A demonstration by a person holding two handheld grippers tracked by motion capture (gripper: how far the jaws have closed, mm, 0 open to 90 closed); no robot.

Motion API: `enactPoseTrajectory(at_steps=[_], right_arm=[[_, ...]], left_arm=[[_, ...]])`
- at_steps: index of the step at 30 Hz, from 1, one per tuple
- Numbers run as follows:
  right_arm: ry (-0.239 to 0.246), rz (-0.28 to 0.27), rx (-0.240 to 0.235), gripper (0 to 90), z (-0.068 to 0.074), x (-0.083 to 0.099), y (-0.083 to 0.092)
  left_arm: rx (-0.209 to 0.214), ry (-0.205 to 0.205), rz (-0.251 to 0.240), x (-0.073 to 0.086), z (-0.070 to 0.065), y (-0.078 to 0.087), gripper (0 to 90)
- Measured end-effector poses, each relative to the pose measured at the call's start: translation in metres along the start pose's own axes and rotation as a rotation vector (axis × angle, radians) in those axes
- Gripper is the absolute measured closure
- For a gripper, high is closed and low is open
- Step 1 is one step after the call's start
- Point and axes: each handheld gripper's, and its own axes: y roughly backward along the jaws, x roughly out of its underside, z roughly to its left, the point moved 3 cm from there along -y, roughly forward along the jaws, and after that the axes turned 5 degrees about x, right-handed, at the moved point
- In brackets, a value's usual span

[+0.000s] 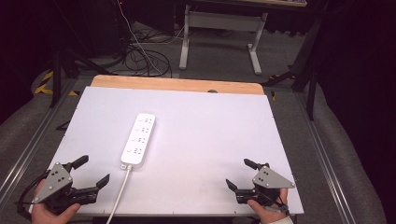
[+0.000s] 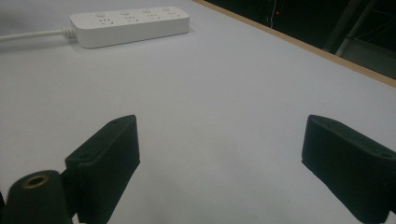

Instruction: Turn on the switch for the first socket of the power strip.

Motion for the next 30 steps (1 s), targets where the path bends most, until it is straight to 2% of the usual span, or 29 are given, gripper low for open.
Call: enactPoseTrajectory(at_steps=[9, 14, 19, 24, 30], right_arm=[[-0.003, -0.003, 0.001, 11.9, -0.0001, -0.0002, 0.0004], [-0.005, 0.001, 0.002, 11.9, -0.0005, 0.0001, 0.0004], [-0.007, -0.001, -0.003, 11.9, -0.0001, 0.0000, -0.0001], [-0.006, 0.002, -0.003, 11.9, -0.0001, 0.0002, -0.0004], [-0.006, 0.003, -0.001, 11.9, 0.0000, 0.0004, -0.0009]], left_arm=[[-0.002, -0.019, 0.001, -0.0015, -0.0008, 0.0014, 11.6], [-0.012, -0.059, 0.012, -0.0024, -0.0025, 0.0012, 11.6], [-0.009, -0.047, 0.009, -0.0031, -0.0021, 0.0020, 11.7], [0.008, -0.015, 0.006, -0.0044, -0.0016, 0.0024, 11.7], [0.004, -0.018, 0.010, -0.0063, -0.0022, 0.0016, 11.7]])
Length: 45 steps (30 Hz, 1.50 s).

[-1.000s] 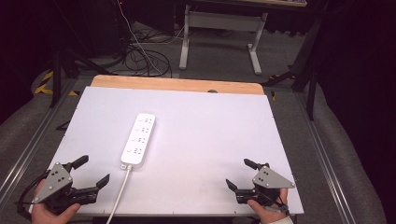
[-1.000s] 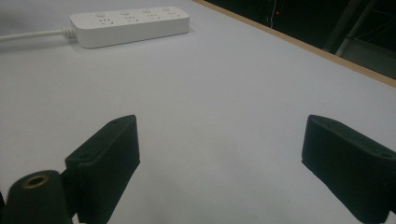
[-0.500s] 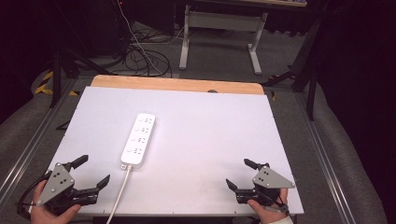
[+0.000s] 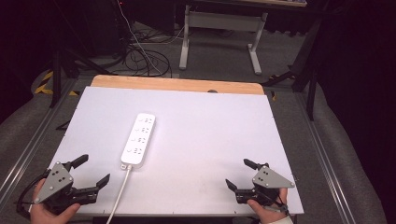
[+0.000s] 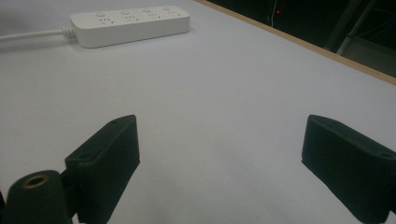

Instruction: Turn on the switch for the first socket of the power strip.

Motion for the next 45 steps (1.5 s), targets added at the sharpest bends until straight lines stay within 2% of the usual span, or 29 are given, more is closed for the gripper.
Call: enactPoseTrajectory(at_steps=[5, 10, 13, 19, 23, 26, 40, 45], right_arm=[[-0.003, 0.000, -0.008, 11.9, 0.001, 0.000, -0.001], [-0.004, 0.002, -0.008, 11.9, 0.001, 0.000, -0.001], [-0.004, 0.003, -0.010, 11.9, 0.001, 0.000, -0.001], [-0.003, 0.004, -0.013, 11.9, 0.001, 0.000, -0.002], [-0.006, 0.002, -0.013, 11.9, 0.001, 0.000, -0.001], [-0.004, 0.004, -0.013, 11.9, 0.001, 0.000, -0.002], [-0.007, 0.003, -0.017, 11.9, 0.001, 0.001, -0.002], [-0.008, 0.004, -0.016, 11.9, 0.001, 0.001, -0.002]], left_arm=[[-0.008, -0.012, 0.005, -0.005, 0.003, -0.002, 12.0], [0.019, 0.019, 0.006, -0.013, 0.004, -0.007, 12.3], [0.022, 0.015, 0.008, -0.016, 0.005, -0.009, 12.2], [0.040, 0.032, 0.001, -0.028, 0.009, -0.015, 12.3], [0.046, 0.012, 0.007, -0.036, 0.010, -0.021, 12.3], [0.053, 0.013, 0.006, -0.040, 0.009, -0.025, 12.3], [0.054, 0.017, 0.022, -0.051, 0.016, -0.040, 12.8], [0.064, 0.031, 0.027, -0.055, 0.018, -0.048, 13.2]])
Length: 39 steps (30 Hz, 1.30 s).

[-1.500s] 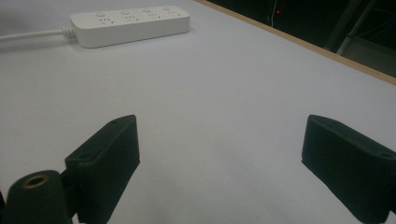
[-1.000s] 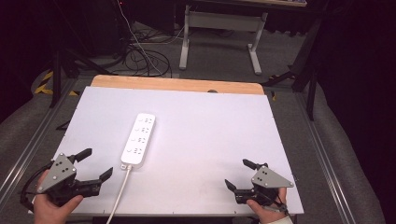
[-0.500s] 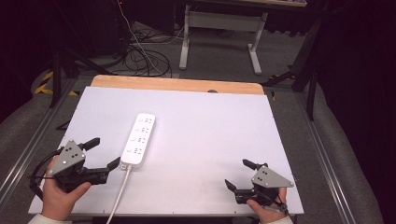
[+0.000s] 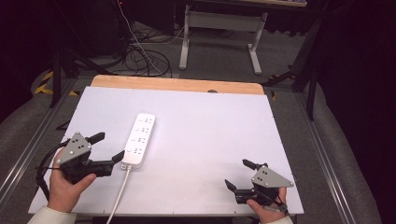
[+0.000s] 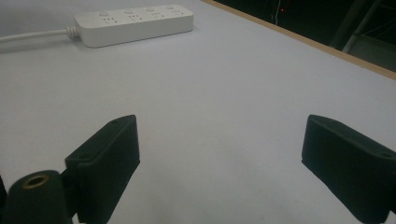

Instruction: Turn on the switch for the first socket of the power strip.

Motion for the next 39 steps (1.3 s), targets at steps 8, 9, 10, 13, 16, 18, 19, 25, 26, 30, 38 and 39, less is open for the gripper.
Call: enactPoseTrajectory(at_steps=[8, 9, 10, 13, 16, 18, 19, 25, 26, 30, 38, 39], right_arm=[[-0.001, 0.002, -0.005, 11.9, -0.001, 0.001, 0.000], [-0.003, 0.002, -0.005, 11.9, 0.000, 0.001, 0.000], [-0.002, 0.003, -0.005, 12.0, 0.000, 0.001, -0.001], [-0.001, 0.003, -0.007, 11.9, 0.000, 0.001, -0.001], [-0.001, 0.002, -0.007, 11.9, 0.000, 0.001, 0.000], [-0.002, 0.001, -0.007, 12.0, 0.000, 0.001, 0.000], [-0.001, 0.001, -0.009, 11.9, 0.000, 0.001, -0.001], [0.003, 0.000, -0.013, 11.9, 0.001, 0.000, -0.001], [0.003, 0.000, -0.013, 11.9, 0.001, 0.000, -0.001], [0.005, 0.000, -0.015, 12.0, 0.001, 0.000, -0.001], [0.007, -0.002, -0.015, 11.9, 0.001, 0.000, -0.001], [0.009, 0.000, -0.014, 11.9, 0.001, 0.000, -0.001]], left_arm=[[-0.001, -0.016, 0.016, -0.006, 0.002, -0.010, 14.0], [0.001, -0.013, 0.020, -0.005, 0.002, -0.012, 14.3], [0.004, -0.008, 0.019, -0.006, 0.002, -0.013, 15.0], [0.010, -0.001, 0.018, -0.008, 0.003, -0.017, 16.1], [0.008, -0.007, 0.022, -0.009, 0.004, -0.020, 17.9], [0.008, -0.009, 0.023, -0.009, 0.003, -0.020, 19.6], [0.010, -0.008, 0.024, -0.008, 0.003, -0.020, 23.4], [-0.022, 0.030, 0.068, -0.008, 0.009, -0.022, 39.7], [-0.018, 0.037, 0.081, -0.008, 0.011, -0.022, 40.9], [0.029, 0.063, 0.125, -0.007, 0.016, -0.028, 55.2], [0.097, 0.061, 0.189, -0.003, 0.024, -0.040, 82.1], [0.109, 0.063, 0.195, -0.003, 0.024, -0.041, 88.2]])
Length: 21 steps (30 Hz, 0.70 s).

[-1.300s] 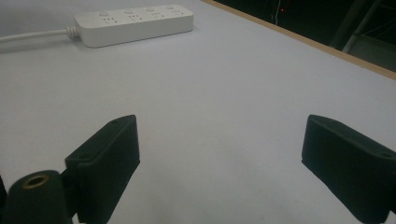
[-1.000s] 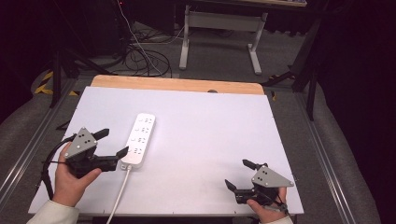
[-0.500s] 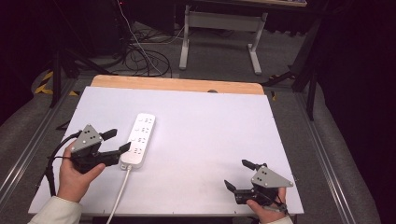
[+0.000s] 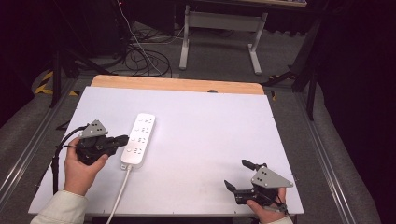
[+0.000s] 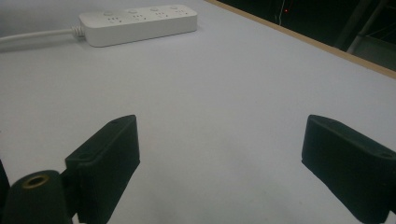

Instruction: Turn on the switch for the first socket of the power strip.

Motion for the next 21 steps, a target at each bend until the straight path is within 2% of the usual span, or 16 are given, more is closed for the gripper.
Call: enactPoseTrajectory(at_steps=[1, 3, 5, 7, 10, 13, 15, 18, 21], right_arm=[[-0.001, 0.000, 0.000, 11.9, 0.000, 0.000, 0.000], [-0.001, -0.001, -0.002, 12.0, 0.000, 0.000, 0.000], [-0.002, -0.001, -0.003, 12.0, 0.000, 0.000, 0.000], [0.000, -0.001, -0.004, 12.0, 0.000, 0.000, 0.000], [0.002, 0.000, -0.003, 12.0, 0.000, 0.000, 0.000], [0.003, 0.000, -0.003, 12.0, 0.000, 0.000, 0.000], [0.003, -0.001, -0.003, 12.0, 0.000, 0.000, 0.000], [0.004, 0.000, -0.004, 12.0, 0.000, 0.000, 0.000], [0.004, -0.001, -0.004, 12.0, 0.000, 0.000, 0.000]], left_arm=[[0.010, 0.017, 0.000, 0.000, 0.000, -0.001, 89.8], [0.026, 0.027, 0.013, 0.000, 0.002, -0.002, 90.0], [0.022, 0.015, 0.039, 0.000, 0.003, -0.004, 90.0], [-0.016, -0.013, 0.077, 0.001, 0.003, -0.007, 90.0], [-0.010, -0.014, 0.102, 0.002, 0.004, -0.011, 90.0], [-0.022, 0.002, 0.112, 0.003, 0.005, -0.014, 90.0], [-0.027, -0.002, 0.132, 0.004, 0.007, -0.016, 90.0], [-0.030, 0.023, 0.169, 0.006, 0.008, -0.019, 90.0], [-0.030, 0.021, 0.194, 0.008, 0.011, -0.023, 90.0]])
